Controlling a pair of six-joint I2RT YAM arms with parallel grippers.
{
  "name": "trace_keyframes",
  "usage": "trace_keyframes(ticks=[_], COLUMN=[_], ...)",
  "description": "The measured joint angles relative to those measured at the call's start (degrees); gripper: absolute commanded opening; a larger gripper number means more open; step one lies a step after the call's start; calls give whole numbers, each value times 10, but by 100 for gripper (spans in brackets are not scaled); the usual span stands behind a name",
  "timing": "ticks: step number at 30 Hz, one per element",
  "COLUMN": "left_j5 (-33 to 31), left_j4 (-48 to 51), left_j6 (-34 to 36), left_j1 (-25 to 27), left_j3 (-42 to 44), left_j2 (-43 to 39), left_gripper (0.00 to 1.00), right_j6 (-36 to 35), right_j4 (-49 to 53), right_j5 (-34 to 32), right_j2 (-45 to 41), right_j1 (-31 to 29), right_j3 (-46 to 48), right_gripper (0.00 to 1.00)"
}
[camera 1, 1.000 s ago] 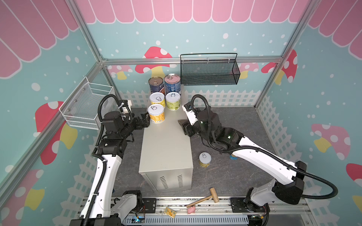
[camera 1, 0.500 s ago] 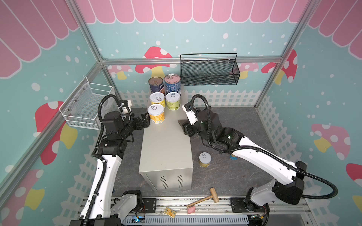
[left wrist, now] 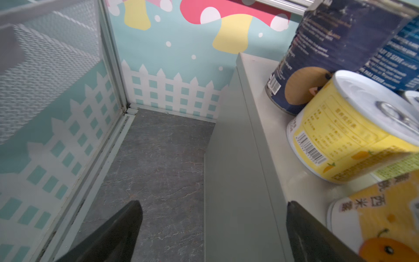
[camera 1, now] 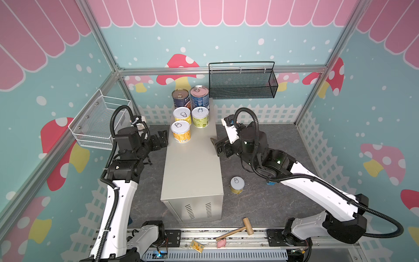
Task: Place and organize the canned foods onto the counter
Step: 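Swing the right gripper down over the white-lidded floor can while the left arm lowers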
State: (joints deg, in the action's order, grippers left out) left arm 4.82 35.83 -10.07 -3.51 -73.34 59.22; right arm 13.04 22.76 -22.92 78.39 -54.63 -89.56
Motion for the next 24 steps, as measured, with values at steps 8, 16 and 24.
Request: trace_keyframes(ticks=[8, 16, 24], left_j5=[-27, 24, 97], left_j4=[98, 185, 227], left_j6=[9, 19, 26], left_j1=[3, 46, 81], left_j3=[-62, -94, -91], left_j2=[-48, -135, -189], left_gripper=[99, 99, 99], right_j6=[86, 135, 162], right_j4=[97, 143, 117], right_j5=[-17, 23, 94], right_j2=[-75, -161, -165], right_j1=[111, 120, 118], right_j3=[68, 224, 412], right_gripper=[99, 99, 99])
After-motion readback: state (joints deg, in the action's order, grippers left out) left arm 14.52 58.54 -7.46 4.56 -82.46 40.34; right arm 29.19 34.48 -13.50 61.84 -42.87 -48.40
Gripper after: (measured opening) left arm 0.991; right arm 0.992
